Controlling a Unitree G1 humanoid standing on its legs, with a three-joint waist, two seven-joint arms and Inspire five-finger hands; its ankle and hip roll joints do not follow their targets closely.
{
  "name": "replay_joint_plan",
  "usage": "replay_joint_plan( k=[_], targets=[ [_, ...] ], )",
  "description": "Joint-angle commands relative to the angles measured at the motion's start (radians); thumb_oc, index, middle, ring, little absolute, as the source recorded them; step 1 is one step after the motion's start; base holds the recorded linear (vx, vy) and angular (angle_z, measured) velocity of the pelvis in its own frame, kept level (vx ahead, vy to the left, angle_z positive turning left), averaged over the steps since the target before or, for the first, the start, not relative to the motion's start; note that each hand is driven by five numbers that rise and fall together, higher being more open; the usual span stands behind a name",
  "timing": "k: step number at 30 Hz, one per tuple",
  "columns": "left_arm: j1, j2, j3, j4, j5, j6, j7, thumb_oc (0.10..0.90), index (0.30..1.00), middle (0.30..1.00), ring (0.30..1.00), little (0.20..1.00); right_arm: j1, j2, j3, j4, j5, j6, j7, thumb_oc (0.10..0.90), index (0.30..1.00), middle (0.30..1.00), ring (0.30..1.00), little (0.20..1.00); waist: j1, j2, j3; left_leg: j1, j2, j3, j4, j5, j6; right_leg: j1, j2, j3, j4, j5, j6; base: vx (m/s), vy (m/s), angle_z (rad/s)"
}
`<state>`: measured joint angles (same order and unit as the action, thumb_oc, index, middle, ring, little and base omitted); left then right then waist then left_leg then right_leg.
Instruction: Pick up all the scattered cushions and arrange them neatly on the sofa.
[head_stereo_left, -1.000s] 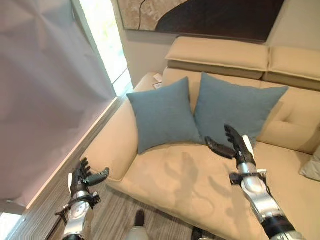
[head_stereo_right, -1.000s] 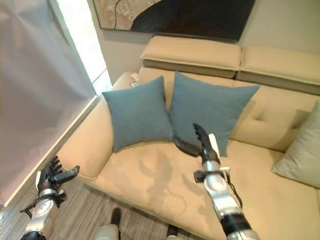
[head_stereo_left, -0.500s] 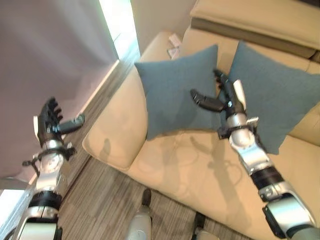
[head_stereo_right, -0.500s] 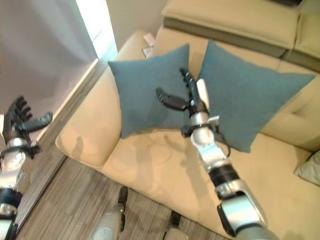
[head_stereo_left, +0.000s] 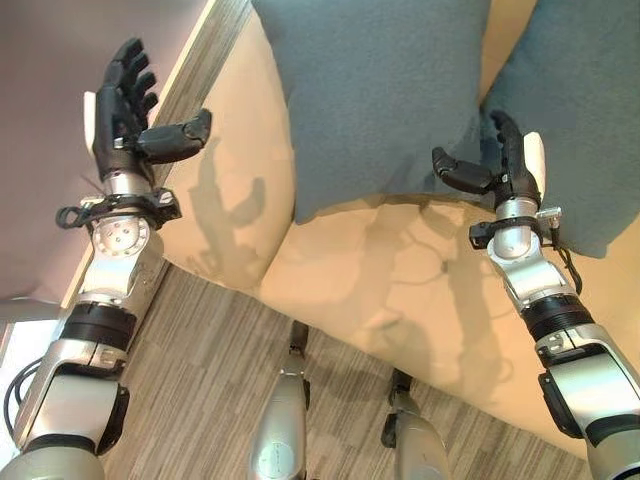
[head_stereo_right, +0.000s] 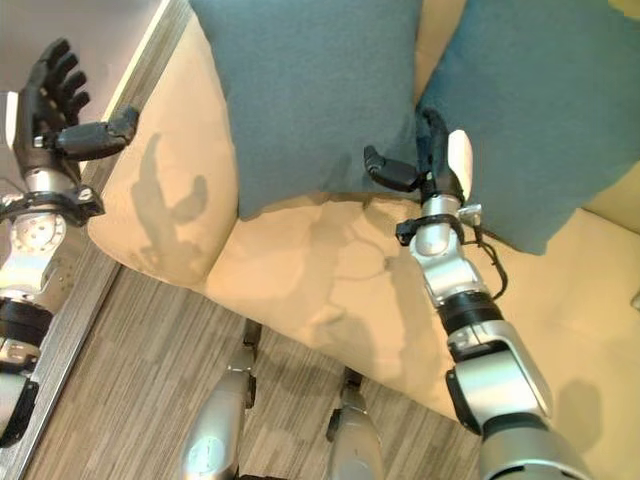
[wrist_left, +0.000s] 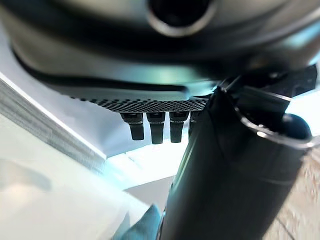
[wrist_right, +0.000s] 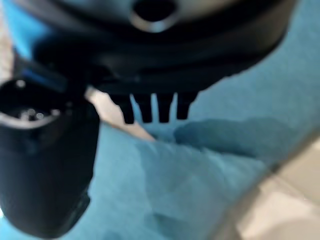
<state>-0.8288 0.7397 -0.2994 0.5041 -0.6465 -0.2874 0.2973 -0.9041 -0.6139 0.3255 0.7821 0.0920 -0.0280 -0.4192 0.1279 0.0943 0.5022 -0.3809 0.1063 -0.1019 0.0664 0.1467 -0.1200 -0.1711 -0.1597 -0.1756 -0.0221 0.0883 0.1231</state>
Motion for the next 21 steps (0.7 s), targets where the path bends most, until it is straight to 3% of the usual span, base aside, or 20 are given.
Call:
replay_joint_plan(
  k=[1, 5, 14, 21],
  targets=[
    [-0.155, 0.016, -0.032, 0.011, -0.065, -0.109, -0.014, 0.8, 0.9, 0.9, 0.9, 0.9, -0.185, -0.054, 0.033, -0.012, 0.017, -0.066, -0.056, 0.8, 0.9, 0.9, 0.9, 0.9, 0.015, 0.056, -0.067, -0.061, -0.023, -0.009, -0.031, 0.007, -0.024, -0.084, -0.079, 0.046, 0.199, -0.134, 0.077, -0.02, 0.032, 0.09],
    [-0.152, -0.051, -0.079, 0.027, -0.048, -0.086, -0.012, 0.8, 0.9, 0.9, 0.9, 0.9, -0.279, -0.043, 0.042, 0.031, 0.026, -0.059, -0.105, 0.8, 0.9, 0.9, 0.9, 0.9, 0.019, 0.069, -0.045, -0.084, -0.03, -0.001, -0.035, 0.013, -0.028, -0.102, -0.09, 0.053, 0.172, -0.109, 0.086, -0.01, 0.05, 0.03],
    [-0.088, -0.183, -0.104, 0.036, -0.107, -0.062, -0.036, 0.8, 0.9, 0.9, 0.9, 0.9, -0.393, -0.038, 0.083, 0.067, -0.082, 0.011, -0.181, 0.8, 0.9, 0.9, 0.9, 0.9, 0.017, 0.056, -0.017, -0.128, -0.039, 0.011, -0.016, 0.001, -0.019, -0.143, -0.102, 0.069, 0.143, -0.072, 0.092, 0.01, 0.037, -0.07],
    [-0.086, -0.28, -0.084, 0.08, -0.169, -0.053, -0.015, 0.8, 0.9, 0.9, 0.9, 0.9, -0.444, -0.04, 0.119, 0.105, -0.282, 0.171, -0.247, 0.8, 0.9, 0.9, 0.9, 0.9, 0.014, 0.035, 0.002, -0.159, -0.047, 0.006, -0.016, 0.002, -0.017, -0.162, -0.102, 0.06, 0.13, -0.059, 0.091, 0.01, 0.017, -0.06]
  ],
)
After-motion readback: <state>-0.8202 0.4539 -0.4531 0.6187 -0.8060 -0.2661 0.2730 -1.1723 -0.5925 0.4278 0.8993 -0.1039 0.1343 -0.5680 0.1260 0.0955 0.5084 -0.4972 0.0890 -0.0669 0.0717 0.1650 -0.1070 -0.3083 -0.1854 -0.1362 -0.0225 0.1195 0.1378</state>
